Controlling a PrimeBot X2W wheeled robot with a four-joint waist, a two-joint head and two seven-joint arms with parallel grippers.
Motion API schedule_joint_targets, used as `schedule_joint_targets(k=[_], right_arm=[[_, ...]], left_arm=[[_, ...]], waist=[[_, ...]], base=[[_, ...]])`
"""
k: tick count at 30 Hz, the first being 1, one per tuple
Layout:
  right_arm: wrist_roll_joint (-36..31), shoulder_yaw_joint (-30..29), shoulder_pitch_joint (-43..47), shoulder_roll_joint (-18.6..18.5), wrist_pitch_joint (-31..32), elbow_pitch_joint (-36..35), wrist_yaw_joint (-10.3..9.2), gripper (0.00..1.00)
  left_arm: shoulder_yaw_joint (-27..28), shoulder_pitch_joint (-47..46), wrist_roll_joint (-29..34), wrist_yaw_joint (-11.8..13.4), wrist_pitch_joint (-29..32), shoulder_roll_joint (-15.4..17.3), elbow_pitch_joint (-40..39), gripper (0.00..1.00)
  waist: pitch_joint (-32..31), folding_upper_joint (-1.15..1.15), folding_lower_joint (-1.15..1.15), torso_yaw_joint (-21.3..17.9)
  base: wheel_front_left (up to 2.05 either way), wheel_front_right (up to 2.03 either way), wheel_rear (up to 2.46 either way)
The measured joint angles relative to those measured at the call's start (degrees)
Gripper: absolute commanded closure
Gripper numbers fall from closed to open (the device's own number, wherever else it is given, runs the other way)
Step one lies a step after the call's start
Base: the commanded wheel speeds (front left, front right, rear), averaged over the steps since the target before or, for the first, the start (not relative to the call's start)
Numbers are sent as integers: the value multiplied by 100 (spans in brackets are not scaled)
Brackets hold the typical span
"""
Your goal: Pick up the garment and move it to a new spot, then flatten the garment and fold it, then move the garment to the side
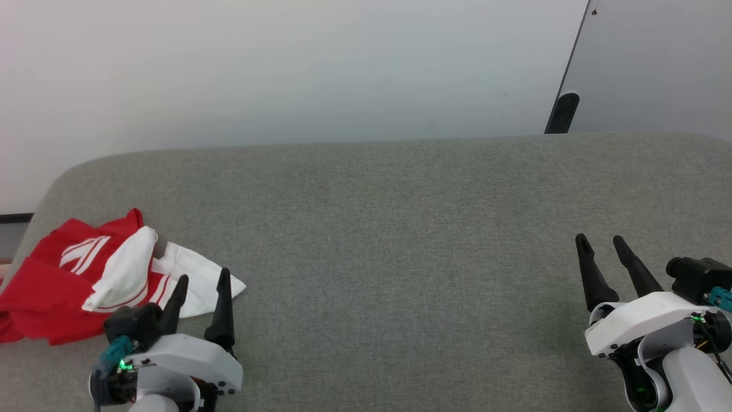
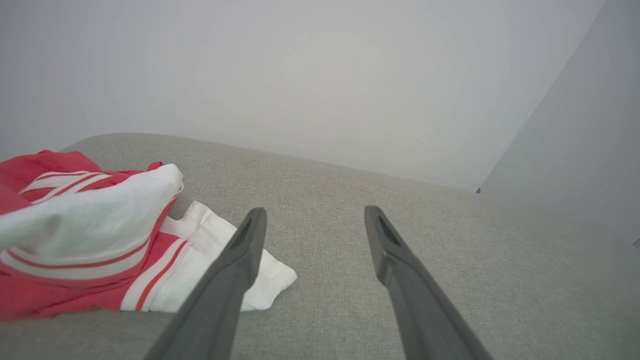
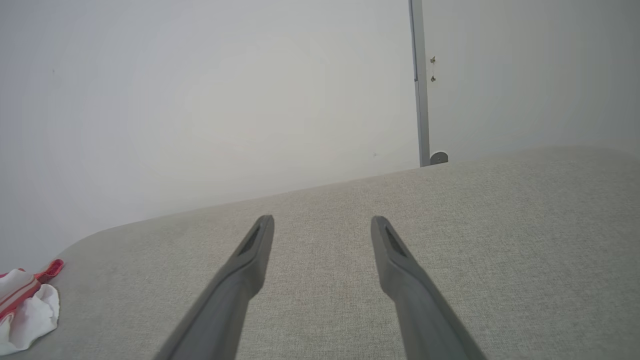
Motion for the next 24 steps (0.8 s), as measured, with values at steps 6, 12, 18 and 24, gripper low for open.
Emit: schedule_joint_targets(k=[6, 12, 18, 24], right_arm=[[-350, -96, -4, 0, -75, -10, 0, 0], [-671, -130, -3, 3, -153, -14, 0, 0], [-920, -222, 2, 8, -226, -7, 0, 0], [-1148, -282, 60, 10, -286, -32, 0, 0]], left_arm=[[18, -13, 299, 0, -80, 15, 47, 0], [62, -25, 520, -8, -160, 19, 138, 0], [121, -57, 759, -27, -233, 4, 230, 0], [163, -60, 1016, -81, -300, -9, 337, 0]], waist=[[0, 0, 0, -3], [0, 0, 0, -11], [15, 0, 0, -5], [22, 0, 0, 6]], base=[[0, 0, 0], [0, 0, 0], [0, 0, 0], [0, 0, 0]])
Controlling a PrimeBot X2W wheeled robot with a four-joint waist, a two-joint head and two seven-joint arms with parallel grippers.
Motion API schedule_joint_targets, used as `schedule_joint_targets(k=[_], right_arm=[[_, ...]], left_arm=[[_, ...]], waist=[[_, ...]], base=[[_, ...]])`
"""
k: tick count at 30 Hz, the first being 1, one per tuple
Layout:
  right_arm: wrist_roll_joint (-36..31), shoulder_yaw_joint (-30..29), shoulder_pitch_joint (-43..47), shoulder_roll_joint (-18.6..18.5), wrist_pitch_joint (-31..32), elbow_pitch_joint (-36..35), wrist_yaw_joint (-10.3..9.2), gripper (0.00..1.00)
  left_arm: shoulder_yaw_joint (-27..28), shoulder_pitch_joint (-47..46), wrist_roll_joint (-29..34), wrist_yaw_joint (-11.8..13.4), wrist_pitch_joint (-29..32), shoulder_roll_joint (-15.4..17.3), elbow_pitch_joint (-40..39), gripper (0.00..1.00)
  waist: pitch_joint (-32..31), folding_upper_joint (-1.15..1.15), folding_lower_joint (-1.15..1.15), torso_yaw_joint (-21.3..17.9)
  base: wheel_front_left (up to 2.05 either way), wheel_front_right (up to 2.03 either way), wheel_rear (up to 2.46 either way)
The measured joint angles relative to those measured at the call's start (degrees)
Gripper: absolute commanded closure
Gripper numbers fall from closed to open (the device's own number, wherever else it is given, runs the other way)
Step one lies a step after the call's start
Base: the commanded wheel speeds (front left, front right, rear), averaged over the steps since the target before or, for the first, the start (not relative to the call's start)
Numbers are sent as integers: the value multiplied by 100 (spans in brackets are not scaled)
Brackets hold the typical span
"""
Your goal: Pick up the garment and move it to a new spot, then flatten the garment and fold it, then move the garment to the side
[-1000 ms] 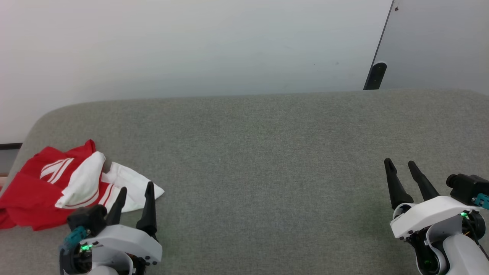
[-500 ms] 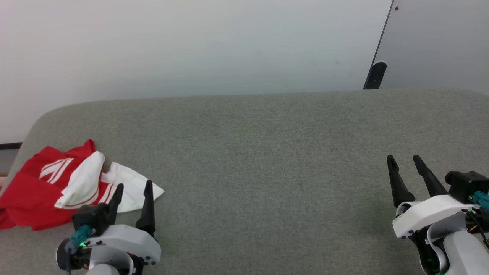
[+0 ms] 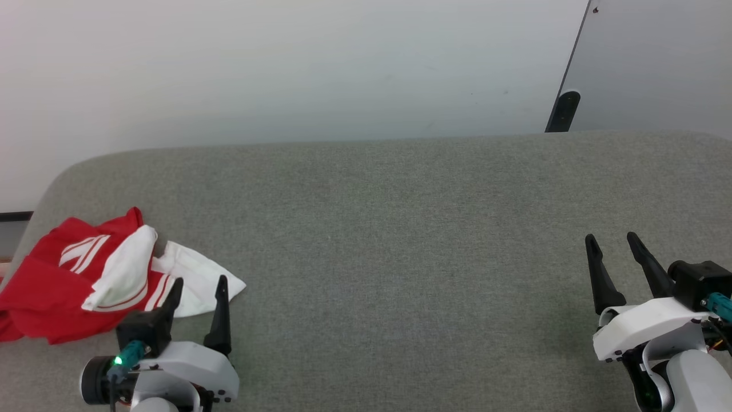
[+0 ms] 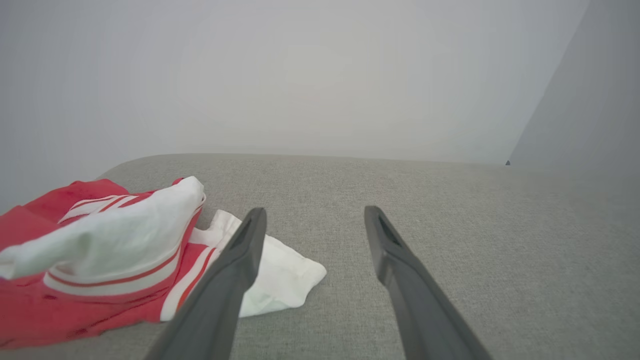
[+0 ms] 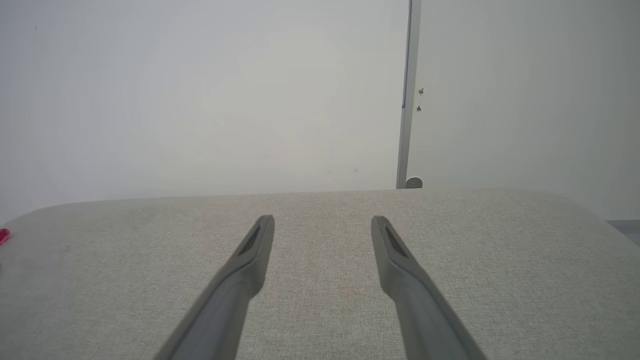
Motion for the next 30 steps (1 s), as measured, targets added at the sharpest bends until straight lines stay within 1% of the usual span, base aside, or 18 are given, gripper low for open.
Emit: schedule_joint_targets(k=[6, 11, 21, 30], right_arm=[[-218, -59, 10, 26, -78, -34, 0, 0], [-227, -189, 11, 35, -133, -80, 1, 0], [-482, -90, 10, -14, -224, -35, 1, 0], [-353, -167, 43, -26, -224, -58, 1, 0]], left_arm=[[43, -21, 210, -64, -57, 1, 73, 0], [132, -86, 323, -127, -121, -43, 88, 0], [177, -91, 730, -198, -210, -45, 220, 0], [219, -101, 755, -256, -225, -66, 279, 0]], waist=[[-15, 0, 0, -3], [-28, 0, 0, 4], [-37, 0, 0, -13], [-40, 0, 0, 19]], base=[[0, 0, 0], [0, 0, 0], [0, 0, 0], [0, 0, 0]])
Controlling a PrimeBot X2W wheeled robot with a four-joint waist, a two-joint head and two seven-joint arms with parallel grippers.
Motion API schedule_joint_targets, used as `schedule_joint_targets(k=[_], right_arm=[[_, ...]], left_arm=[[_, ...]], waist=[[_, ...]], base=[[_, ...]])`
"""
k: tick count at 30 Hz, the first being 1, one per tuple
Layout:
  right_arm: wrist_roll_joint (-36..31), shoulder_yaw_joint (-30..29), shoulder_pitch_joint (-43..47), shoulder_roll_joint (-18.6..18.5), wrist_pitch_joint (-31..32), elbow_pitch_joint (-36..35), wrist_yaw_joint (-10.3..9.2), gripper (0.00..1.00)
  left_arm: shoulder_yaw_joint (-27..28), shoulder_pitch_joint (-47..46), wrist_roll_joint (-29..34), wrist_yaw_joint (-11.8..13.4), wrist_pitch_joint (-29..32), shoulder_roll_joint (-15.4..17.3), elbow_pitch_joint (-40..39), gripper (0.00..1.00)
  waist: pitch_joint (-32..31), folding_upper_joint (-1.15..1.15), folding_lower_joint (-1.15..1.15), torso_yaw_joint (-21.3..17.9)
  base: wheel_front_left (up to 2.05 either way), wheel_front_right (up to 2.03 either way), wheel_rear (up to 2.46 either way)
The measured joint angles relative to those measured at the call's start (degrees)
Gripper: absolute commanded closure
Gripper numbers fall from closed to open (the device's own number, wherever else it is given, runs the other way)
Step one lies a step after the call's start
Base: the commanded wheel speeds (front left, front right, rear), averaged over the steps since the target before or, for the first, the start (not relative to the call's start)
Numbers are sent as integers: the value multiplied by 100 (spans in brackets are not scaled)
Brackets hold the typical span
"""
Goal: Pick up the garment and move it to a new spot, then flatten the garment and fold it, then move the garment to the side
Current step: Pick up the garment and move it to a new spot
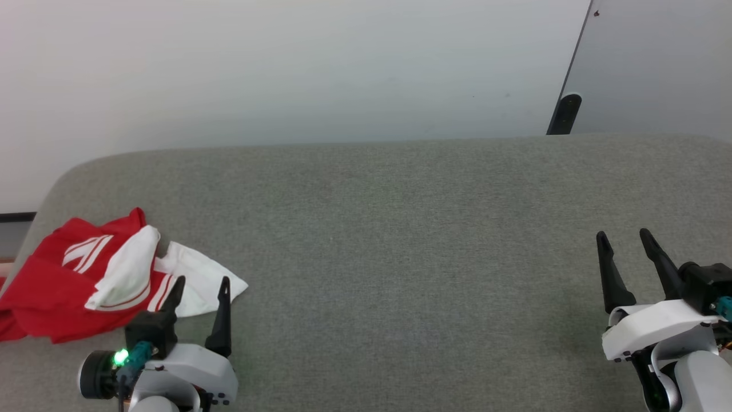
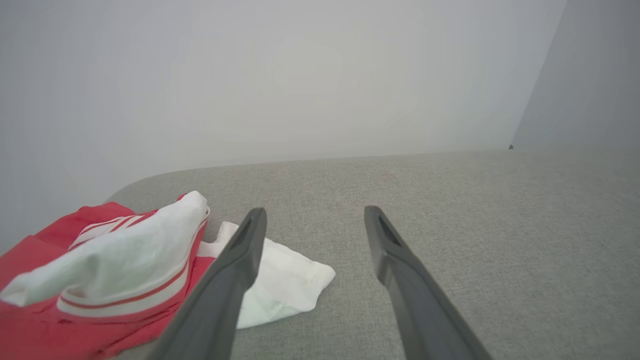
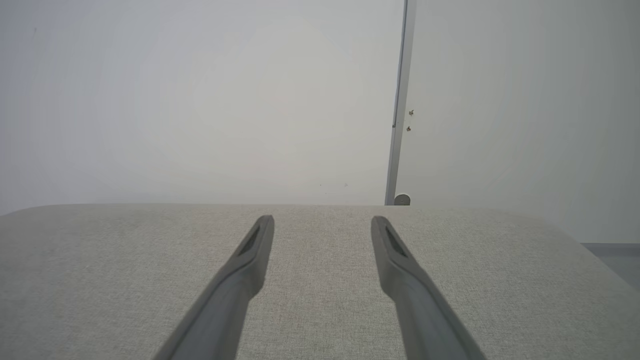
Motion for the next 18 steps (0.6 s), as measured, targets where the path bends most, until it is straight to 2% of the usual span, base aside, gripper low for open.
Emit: schedule_joint_targets(k=[9, 18], right_arm=[[42, -36, 41, -15, 0, -42, 0, 0], [76, 189, 52, -74, -1, -94, 0, 0]], left_arm=[[24, -74, -37, -48, 0, -121, 71, 0], [71, -83, -10, 42, 0, -240, 15, 0]], waist=[[24, 0, 0, 248], [62, 0, 0, 894]], base=[[0, 0, 0], [0, 0, 0]])
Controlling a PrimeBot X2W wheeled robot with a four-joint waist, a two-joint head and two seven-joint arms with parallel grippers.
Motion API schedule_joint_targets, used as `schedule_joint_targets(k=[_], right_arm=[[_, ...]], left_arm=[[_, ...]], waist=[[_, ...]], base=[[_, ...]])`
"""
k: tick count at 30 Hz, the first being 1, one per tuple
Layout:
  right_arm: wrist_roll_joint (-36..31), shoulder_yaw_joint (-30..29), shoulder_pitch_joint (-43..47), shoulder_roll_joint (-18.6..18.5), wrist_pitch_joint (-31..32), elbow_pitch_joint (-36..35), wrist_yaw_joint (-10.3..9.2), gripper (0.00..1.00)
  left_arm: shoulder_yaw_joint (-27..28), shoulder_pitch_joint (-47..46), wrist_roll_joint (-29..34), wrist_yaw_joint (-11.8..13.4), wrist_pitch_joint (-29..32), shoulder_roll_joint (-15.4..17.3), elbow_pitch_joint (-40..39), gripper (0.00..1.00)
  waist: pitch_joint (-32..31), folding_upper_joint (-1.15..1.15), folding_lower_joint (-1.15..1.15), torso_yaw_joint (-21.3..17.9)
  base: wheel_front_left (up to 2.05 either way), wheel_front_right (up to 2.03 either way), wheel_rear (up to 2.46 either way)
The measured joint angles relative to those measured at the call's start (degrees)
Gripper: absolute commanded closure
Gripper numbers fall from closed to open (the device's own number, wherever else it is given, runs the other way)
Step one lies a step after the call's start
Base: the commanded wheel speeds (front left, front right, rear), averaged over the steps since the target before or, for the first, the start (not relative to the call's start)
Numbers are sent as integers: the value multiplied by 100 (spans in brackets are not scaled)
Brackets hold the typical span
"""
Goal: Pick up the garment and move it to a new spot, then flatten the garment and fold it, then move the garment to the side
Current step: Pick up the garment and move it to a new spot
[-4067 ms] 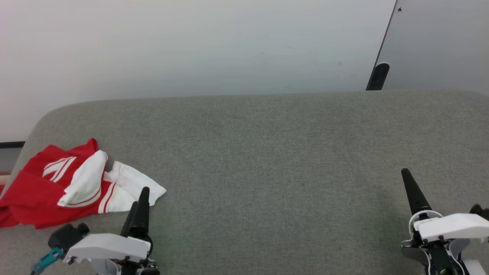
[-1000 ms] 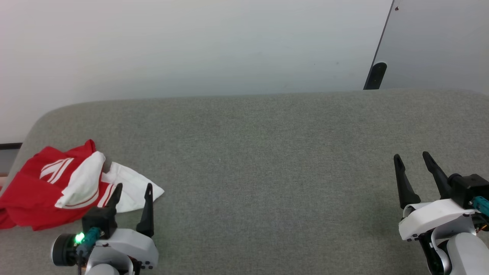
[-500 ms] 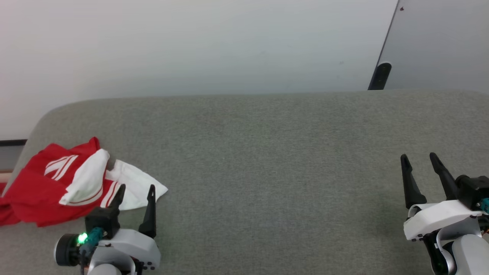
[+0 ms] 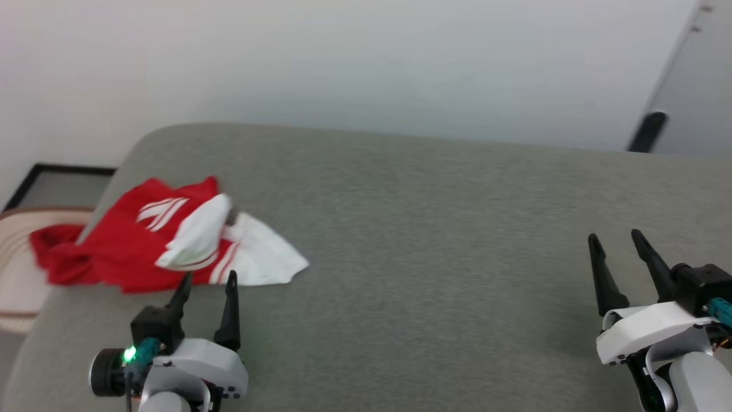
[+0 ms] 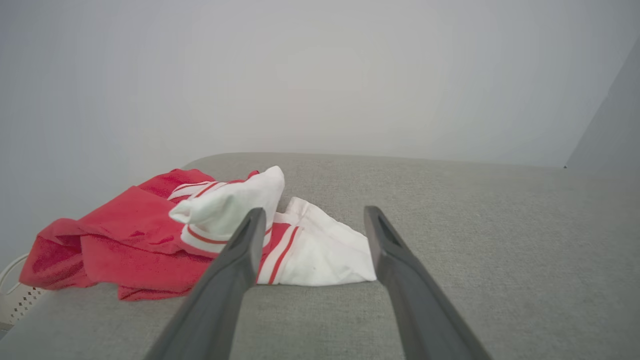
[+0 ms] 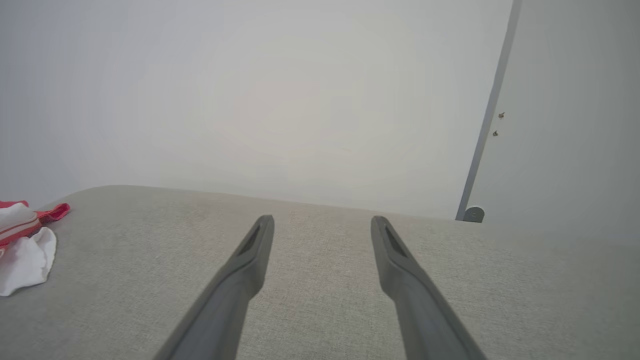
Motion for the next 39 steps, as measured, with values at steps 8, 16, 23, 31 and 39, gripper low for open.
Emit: schedule_joint_targets(k=[8, 16, 23, 31, 39], right_arm=[[64, 312, -15, -77, 0, -52, 0, 0], [91, 604, -73, -168, 0, -37, 0, 0], [172, 1302, -548, -125, 0, 147, 0, 0], [394, 1768, -926, -145, 0, 383, 1, 0], [467, 1656, -887, -242, 0, 298, 0, 0]], left_arm=[[122, 190, -55, 135, 0, -126, -131, 0], [160, 304, -101, 216, 0, -243, -260, 0], [402, 706, -310, 483, 0, -316, -843, 0], [469, 1011, -488, 616, 0, -352, -1227, 0], [261, 923, -501, 436, 0, -357, -1298, 0]], waist=[[71, 0, 0, 771], [145, 0, 0, 1588], [318, 0, 0, 2073], [564, 0, 0, 2248], [578, 0, 0, 2207]], base=[[0, 0, 0], [0, 0, 0], [0, 0, 0], [0, 0, 0], [0, 0, 0]])
